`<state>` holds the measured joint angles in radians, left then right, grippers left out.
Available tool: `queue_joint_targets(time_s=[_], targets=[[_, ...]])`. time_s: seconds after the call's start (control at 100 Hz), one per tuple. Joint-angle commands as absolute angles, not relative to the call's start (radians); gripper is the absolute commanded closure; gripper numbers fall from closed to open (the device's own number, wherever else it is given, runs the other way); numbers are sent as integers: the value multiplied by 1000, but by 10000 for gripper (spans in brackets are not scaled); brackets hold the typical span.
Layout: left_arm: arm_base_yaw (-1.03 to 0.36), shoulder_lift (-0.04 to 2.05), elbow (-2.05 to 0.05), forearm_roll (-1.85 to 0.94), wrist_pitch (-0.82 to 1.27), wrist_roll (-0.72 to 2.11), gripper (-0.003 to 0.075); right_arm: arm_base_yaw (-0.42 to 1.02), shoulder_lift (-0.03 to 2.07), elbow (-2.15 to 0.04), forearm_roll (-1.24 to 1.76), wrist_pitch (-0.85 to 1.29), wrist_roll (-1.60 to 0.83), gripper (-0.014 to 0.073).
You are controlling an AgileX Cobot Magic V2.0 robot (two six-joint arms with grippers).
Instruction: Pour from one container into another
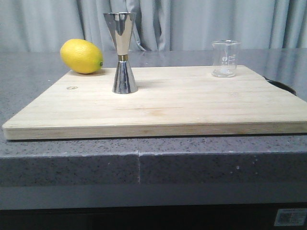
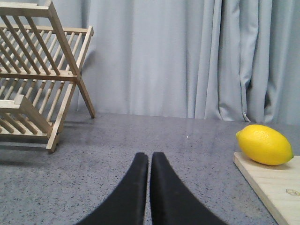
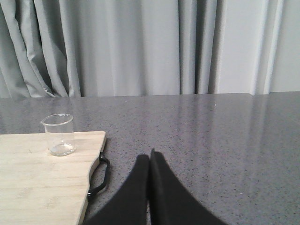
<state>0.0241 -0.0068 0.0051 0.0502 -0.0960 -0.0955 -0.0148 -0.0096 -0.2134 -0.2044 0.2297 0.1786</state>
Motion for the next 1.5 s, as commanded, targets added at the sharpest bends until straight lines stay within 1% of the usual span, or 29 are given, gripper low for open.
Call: queue_joint_targets(time_s=[0.0,0.14,1.23,1.33,1.49], targets=[[16,-28,33,90,-163,-92,739,-22,-21,-239,-206,151,177,662],[16,-28,33,115,-137,-92,739,-22,-21,-239,-206,151,177,662],[16,-28,33,113,-137,-92,739,-22,-21,-239,-206,149,177,662],[16,-28,33,113,-137,-92,739,-22,-21,-239,-260,131,177,662],[16,-28,33,113,-137,-92,739,-22,-21,-239,-260,128,177,662]])
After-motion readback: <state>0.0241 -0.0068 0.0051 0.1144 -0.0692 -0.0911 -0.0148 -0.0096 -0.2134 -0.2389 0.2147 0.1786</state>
